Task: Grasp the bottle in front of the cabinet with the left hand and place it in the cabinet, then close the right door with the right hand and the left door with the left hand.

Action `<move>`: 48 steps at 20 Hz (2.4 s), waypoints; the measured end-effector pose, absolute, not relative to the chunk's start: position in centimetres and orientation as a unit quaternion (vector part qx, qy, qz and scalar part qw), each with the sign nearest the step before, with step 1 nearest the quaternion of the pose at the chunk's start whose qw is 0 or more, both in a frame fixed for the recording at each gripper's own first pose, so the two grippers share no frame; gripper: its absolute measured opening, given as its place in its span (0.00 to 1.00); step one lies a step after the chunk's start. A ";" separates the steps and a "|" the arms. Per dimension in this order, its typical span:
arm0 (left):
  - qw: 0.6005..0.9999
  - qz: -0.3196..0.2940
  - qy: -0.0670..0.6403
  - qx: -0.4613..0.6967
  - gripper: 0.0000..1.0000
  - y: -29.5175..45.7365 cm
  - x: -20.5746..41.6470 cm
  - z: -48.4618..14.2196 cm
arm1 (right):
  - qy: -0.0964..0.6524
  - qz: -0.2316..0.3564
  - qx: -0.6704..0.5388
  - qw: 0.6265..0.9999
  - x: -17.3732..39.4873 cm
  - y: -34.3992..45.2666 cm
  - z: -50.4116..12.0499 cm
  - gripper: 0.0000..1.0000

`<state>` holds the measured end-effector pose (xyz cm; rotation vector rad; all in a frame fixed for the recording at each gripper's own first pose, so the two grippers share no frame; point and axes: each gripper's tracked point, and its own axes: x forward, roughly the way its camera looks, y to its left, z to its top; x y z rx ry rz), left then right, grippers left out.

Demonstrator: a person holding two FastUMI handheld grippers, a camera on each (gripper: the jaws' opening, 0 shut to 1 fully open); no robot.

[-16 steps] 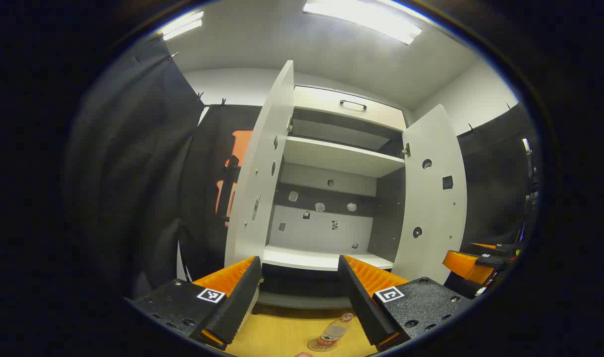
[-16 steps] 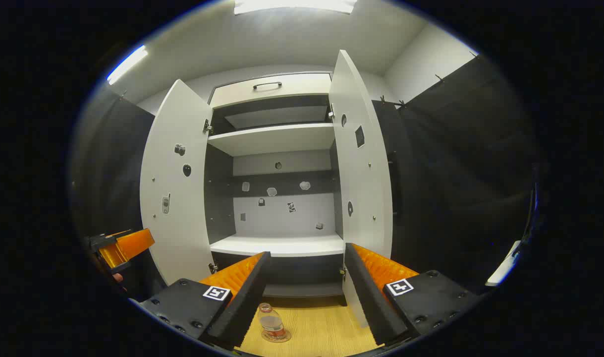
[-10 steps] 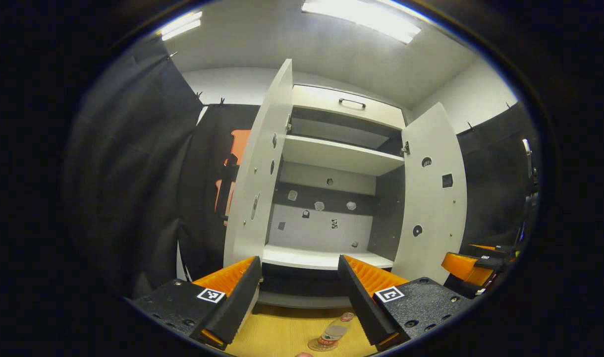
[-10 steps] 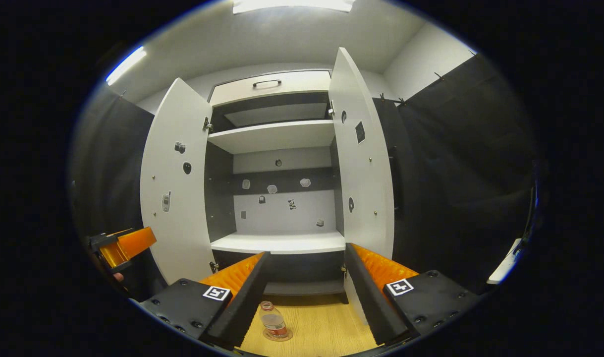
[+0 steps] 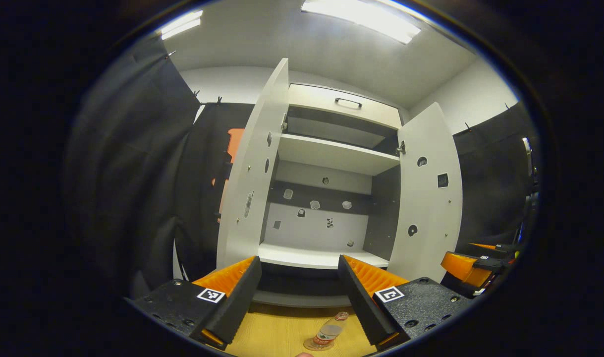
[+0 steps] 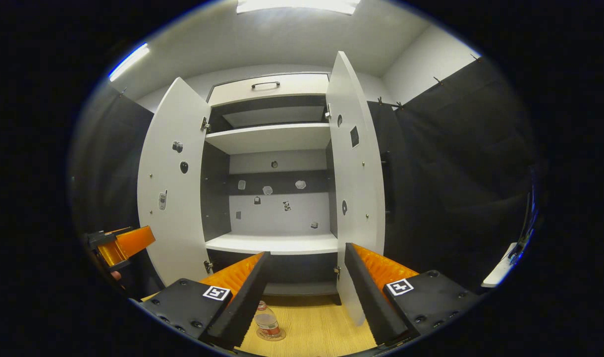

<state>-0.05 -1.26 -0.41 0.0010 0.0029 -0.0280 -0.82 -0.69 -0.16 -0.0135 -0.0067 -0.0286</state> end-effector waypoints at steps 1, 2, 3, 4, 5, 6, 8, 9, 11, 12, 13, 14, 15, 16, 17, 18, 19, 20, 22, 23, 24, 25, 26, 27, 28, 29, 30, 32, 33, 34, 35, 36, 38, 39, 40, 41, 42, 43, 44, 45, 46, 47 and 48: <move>1.000 -0.014 0.002 0.002 0.95 -1.3 -0.1 -0.4 | -0.003 -0.013 -0.004 1.000 -0.9 -0.6 -0.3 0.98; 1.000 -0.015 0.002 0.004 0.95 -1.4 0.0 -0.4 | -0.002 -0.013 0.000 1.000 -0.9 -0.7 -0.4 0.98; 1.000 -0.016 0.001 0.005 0.95 -1.5 0.1 -0.3 | 0.001 -0.014 0.004 1.000 -0.9 -0.7 -0.4 0.98; 1.000 -0.020 0.001 0.006 0.95 -1.8 0.5 -0.3 | 0.003 -0.014 0.008 1.000 -1.0 -0.9 -0.6 0.98; 0.999 -0.030 0.009 0.007 0.94 -2.6 1.1 -0.8 | 0.005 -0.012 0.013 1.000 -1.2 -1.0 -0.6 0.98; 0.999 -0.045 0.015 0.004 0.94 -3.7 1.9 -1.3 | 0.006 -0.011 0.016 1.000 -1.2 -1.2 -0.6 0.98; 0.996 -0.086 0.021 -0.014 0.94 -6.5 3.7 -2.9 | 0.014 -0.020 0.015 1.000 -1.4 -2.2 -0.6 0.98; 0.995 -0.098 0.024 -0.019 0.94 -7.5 4.6 -4.0 | 0.016 -0.024 0.015 0.999 -1.7 -2.6 -0.6 0.98; 0.994 -0.103 0.040 -0.010 0.95 -9.0 6.4 -7.7 | 0.022 -0.031 0.012 0.999 -2.2 -3.3 -0.7 0.98; 0.994 -0.104 0.042 -0.003 0.95 -9.8 7.1 -9.5 | 0.023 -0.036 0.006 0.999 -2.4 -3.7 -0.7 0.98; 0.993 -0.110 0.047 0.002 0.95 -10.8 7.9 -11.7 | 0.023 -0.043 -0.002 0.999 -2.6 -4.3 -0.6 0.98; 0.991 -0.117 0.058 0.002 0.93 -11.8 8.2 -13.7 | 0.025 -0.050 -0.008 0.998 -3.0 -4.8 -0.6 0.98; 0.990 -0.121 0.071 -0.005 0.95 -12.2 8.2 -15.6 | 0.027 -0.056 -0.011 0.998 -3.3 -5.2 -0.6 0.98; 0.989 -0.121 0.084 -0.011 0.95 -12.7 8.2 -17.3 | 0.030 -0.061 -0.012 0.998 -3.6 -5.4 -0.6 0.98; 0.988 -0.118 0.097 -0.011 0.95 -12.9 8.3 -19.0 | 0.032 -0.067 -0.012 0.997 -3.8 -5.8 -0.7 0.98; 0.988 -0.112 0.107 -0.008 0.95 -12.9 8.3 -20.6 | 0.035 -0.072 -0.011 0.997 -4.1 -5.9 -0.7 0.98; 0.987 -0.108 0.116 -0.006 0.97 -12.9 8.1 -22.1 | 0.038 -0.072 -0.010 0.997 -4.2 -6.0 -0.9 0.98; 0.986 -0.108 0.123 -0.007 0.95 -13.0 7.9 -23.6 | 0.042 -0.070 -0.010 0.997 -4.4 -5.9 -1.1 0.98; 0.981 -0.115 0.153 -0.013 0.95 -13.4 7.6 -27.1 | 0.050 -0.070 -0.013 0.996 -4.7 -6.1 -1.4 0.98; 0.979 -0.116 0.169 -0.015 0.95 -13.6 7.3 -28.7 | 0.053 -0.070 -0.013 0.996 -4.7 -6.2 -1.5 0.98; 0.976 -0.114 0.185 -0.005 0.95 -13.3 7.0 -30.2 | 0.057 -0.069 -0.012 0.996 -4.9 -6.2 -1.7 0.98; 0.973 -0.110 0.201 0.011 0.95 -12.7 6.8 -31.8 | 0.059 -0.068 -0.013 0.996 -4.9 -6.2 -1.8 0.98; 0.971 -0.108 0.213 0.024 0.95 -12.1 6.4 -33.0 | 0.061 -0.070 -0.014 0.996 -4.9 -6.3 -1.9 0.98; 0.968 -0.112 0.222 0.028 0.95 -12.1 6.4 -34.1 | 0.062 -0.071 -0.015 0.995 -4.9 -6.4 -2.0 0.98; 0.965 -0.116 0.233 0.029 0.95 -12.0 6.1 -35.2 | 0.063 -0.072 -0.015 0.995 -5.0 -6.5 -2.1 0.98; 0.962 -0.118 0.242 0.032 0.95 -11.8 5.8 -36.2 | 0.065 -0.074 -0.016 0.995 -5.0 -6.7 -2.3 0.98; 0.960 -0.119 0.252 0.034 0.95 -11.7 5.6 -37.0 | 0.068 -0.075 -0.016 0.995 -5.0 -6.7 -2.5 0.98; 0.954 -0.117 0.272 0.039 0.95 -11.2 5.1 -38.8 | 0.073 -0.077 -0.016 0.994 -4.8 -6.9 -2.7 0.98; 0.951 -0.117 0.283 0.041 0.96 -10.9 4.8 -39.6 | 0.073 -0.078 -0.015 0.994 -4.7 -7.0 -2.7 0.98; 0.951 -0.117 0.285 0.040 0.96 -10.7 4.7 -40.0 | 0.074 -0.080 -0.015 0.994 -4.6 -7.1 -2.7 0.98; 0.951 -0.118 0.285 0.037 0.95 -10.7 4.7 -40.1 | 0.073 -0.082 -0.016 0.994 -4.6 -7.2 -2.7 0.98; 0.951 -0.118 0.284 0.036 0.95 -10.4 4.8 -40.1 | 0.071 -0.083 -0.017 0.994 -4.5 -7.1 -2.6 0.98; 0.952 -0.115 0.282 0.039 0.85 -9.9 4.9 -40.2 | 0.069 -0.079 -0.016 0.994 -4.2 -6.9 -2.6 0.98; 0.951 -0.113 0.284 0.043 0.80 -9.8 4.8 -40.1 | 0.072 -0.074 -0.014 0.995 -3.9 -6.6 -2.9 0.98; 0.950 -0.114 0.286 0.048 0.75 -9.8 4.7 -39.9 | 0.076 -0.069 -0.012 0.995 -3.7 -6.3 -3.1 0.98; 0.950 -0.116 0.285 0.050 0.74 -10.0 4.5 -39.5 | 0.078 -0.065 -0.009 0.995 -3.5 -6.0 -3.3 0.98; 0.952 -0.123 0.276 0.050 0.71 -10.4 4.3 -38.5 | 0.078 -0.063 -0.006 0.995 -3.4 -5.8 -3.3 0.98; 0.953 -0.131 0.269 0.053 0.70 -10.8 4.0 -37.4 | 0.078 -0.061 -0.003 0.995 -3.2 -5.7 -3.5 0.98; 0.953 -0.141 0.263 0.055 0.69 -11.3 3.6 -36.1 | 0.080 -0.058 0.001 0.995 -3.0 -5.5 -3.7 0.98; 0.954 -0.147 0.255 0.055 0.69 -11.9 3.5 -34.6 | 0.083 -0.052 0.007 0.995 -2.8 -5.2 -3.9 0.98; 0.957 -0.142 0.246 0.055 0.69 -11.8 3.3 -33.0 | 0.085 -0.048 0.014 0.995 -2.7 -5.1 -4.1 0.98; 0.960 -0.140 0.236 0.054 0.69 -11.6 3.3 -31.2 | 0.086 -0.049 0.020 0.995 -2.6 -5.1 -4.1 0.98; 0.963 -0.139 0.226 0.040 0.69 -11.8 3.4 -29.1 | 0.084 -0.051 0.025 0.995 -2.5 -5.4 -4.1 0.98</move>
